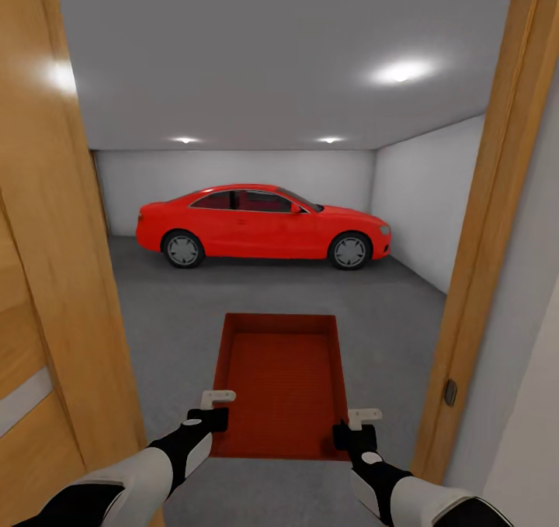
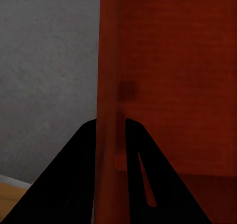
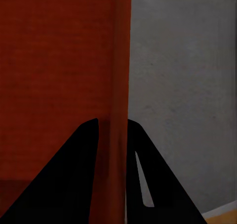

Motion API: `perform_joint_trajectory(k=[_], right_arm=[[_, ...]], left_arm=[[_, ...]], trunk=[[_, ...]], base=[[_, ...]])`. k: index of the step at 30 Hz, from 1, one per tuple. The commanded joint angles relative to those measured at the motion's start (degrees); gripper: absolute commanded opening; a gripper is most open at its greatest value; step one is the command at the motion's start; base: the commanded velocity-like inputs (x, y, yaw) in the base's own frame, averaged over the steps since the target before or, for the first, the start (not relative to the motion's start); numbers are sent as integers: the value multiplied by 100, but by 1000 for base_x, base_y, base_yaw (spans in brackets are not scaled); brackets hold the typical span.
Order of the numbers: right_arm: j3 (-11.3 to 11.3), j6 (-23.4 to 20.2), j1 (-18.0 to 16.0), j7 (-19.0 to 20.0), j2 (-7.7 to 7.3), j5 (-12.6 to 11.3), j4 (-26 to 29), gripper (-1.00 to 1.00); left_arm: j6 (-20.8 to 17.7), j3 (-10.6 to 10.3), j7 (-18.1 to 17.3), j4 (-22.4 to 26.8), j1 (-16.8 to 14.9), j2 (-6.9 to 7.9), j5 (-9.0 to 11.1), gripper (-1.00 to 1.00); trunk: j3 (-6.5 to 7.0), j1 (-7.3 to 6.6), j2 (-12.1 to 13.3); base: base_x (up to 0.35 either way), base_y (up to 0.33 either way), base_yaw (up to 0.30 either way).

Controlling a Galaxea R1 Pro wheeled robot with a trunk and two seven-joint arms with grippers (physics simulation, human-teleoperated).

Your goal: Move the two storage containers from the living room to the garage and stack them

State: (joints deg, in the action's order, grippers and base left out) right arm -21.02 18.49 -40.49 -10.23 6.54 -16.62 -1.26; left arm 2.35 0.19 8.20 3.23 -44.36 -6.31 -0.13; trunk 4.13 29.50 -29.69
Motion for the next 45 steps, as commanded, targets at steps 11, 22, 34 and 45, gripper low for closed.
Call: perform_joint_trajectory(k=[11,22,34,45], right_arm=[[230,75,-6,3,3,66,12,-100],[230,85,-3,3,5,65,12,-100],[230,85,-3,3,5,64,12,-100],[230,85,-3,3,5,67,12,-100]], left_arm=[[17,315,112,-15,-2,367,-4,-100],[20,315,112,-9,-2,366,-4,-100],[20,315,113,-7,-2,367,-4,-100],[20,317,120,-7,-2,373,-4,-100]], trunk=[[-2,2,-4],[-2,2,-4],[-2,2,-4],[-2,2,-4]], base=[[1,1,-1],[13,0,0],[0,-92,0],[91,-2,0]])
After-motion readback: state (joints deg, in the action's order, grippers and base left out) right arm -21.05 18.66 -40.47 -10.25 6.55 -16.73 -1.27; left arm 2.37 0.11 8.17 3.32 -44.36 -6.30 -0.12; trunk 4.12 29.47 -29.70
